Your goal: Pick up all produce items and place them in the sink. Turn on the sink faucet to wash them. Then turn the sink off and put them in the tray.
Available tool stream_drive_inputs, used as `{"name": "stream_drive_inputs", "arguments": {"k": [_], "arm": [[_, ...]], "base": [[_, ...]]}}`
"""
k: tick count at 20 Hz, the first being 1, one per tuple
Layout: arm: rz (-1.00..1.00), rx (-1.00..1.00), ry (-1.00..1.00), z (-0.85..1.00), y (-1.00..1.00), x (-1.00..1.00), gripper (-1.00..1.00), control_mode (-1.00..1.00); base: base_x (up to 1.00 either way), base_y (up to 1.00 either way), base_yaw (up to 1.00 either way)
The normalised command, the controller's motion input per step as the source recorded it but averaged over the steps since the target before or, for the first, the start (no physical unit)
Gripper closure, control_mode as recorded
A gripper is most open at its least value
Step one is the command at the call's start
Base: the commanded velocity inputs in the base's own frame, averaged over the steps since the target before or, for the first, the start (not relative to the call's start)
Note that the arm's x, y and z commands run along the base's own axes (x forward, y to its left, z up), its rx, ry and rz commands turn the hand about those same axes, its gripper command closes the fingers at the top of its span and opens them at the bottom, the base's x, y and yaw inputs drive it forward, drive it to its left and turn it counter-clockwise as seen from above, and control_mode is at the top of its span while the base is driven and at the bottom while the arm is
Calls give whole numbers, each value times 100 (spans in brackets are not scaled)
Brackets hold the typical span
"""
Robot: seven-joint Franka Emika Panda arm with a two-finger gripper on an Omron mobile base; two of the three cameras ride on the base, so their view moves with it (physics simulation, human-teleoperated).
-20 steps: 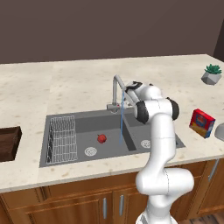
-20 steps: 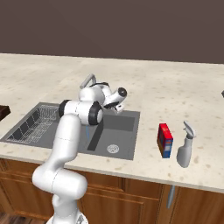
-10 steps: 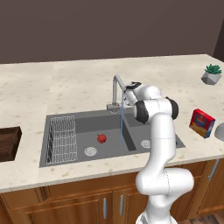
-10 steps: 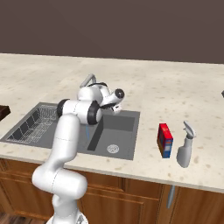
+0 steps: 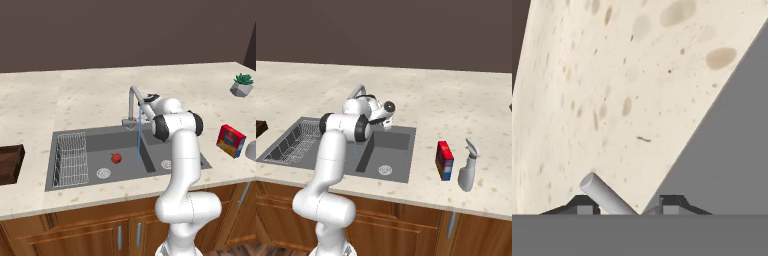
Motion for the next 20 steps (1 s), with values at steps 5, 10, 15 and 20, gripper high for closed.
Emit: {"name": "stream_drive_inputs", "arguments": {"k": [5, 10, 15, 20], "arm": [[-1, 7, 0, 48, -73, -9, -100, -100], [0, 16, 0, 82, -69, -29, -100, -100], [4, 12, 0, 51, -37, -42, -100, -100], [4, -6, 1, -33, -2, -39, -100, -100]], "base": [[0, 0, 0], [0, 0, 0], [0, 0, 0], [0, 0, 0]]}}
